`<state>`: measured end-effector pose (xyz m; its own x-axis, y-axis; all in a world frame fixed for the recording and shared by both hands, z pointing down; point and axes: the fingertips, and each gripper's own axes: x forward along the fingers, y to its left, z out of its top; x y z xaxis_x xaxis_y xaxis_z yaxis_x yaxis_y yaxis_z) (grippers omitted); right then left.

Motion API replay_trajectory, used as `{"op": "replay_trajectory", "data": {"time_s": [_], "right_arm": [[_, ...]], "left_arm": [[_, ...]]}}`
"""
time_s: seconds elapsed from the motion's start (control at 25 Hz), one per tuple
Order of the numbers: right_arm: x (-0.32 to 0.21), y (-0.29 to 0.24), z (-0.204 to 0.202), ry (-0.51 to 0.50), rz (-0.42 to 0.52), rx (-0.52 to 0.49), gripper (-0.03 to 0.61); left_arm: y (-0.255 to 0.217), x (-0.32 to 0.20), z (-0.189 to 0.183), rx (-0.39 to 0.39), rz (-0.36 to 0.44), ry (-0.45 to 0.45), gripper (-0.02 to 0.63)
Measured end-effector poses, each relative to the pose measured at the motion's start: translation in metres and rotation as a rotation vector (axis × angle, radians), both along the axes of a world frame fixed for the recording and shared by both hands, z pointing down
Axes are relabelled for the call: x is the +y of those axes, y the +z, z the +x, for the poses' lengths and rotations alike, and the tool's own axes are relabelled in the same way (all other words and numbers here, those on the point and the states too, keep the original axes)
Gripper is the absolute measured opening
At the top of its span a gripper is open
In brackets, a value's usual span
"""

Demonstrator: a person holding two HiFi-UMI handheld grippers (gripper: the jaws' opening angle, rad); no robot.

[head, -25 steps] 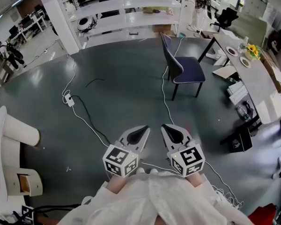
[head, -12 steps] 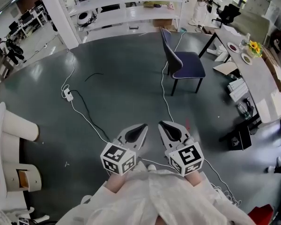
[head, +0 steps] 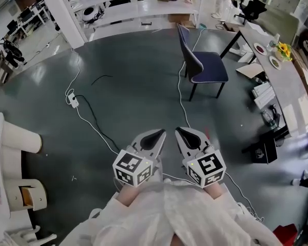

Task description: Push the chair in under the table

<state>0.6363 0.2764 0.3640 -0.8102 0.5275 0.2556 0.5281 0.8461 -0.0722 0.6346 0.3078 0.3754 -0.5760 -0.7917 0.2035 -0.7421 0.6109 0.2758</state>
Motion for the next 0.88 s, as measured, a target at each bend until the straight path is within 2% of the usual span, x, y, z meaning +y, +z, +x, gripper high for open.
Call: {"op": "replay_trajectory", "data": {"time_s": [0.68,0.88], "right_arm": [[0.053,-0.005,-0.216,0.101,-0.015,-0.017,0.034],[0.06,-0.007,-0.265,0.125,-0.012,-0.018,0.034]], "left_arm": [[-0.006,0.049,-0.217,-0.024,-0.03,0.108,0.015],[-0.007,0.059,-0.267,-0.026,-0.031,0.132,0.015]]}}
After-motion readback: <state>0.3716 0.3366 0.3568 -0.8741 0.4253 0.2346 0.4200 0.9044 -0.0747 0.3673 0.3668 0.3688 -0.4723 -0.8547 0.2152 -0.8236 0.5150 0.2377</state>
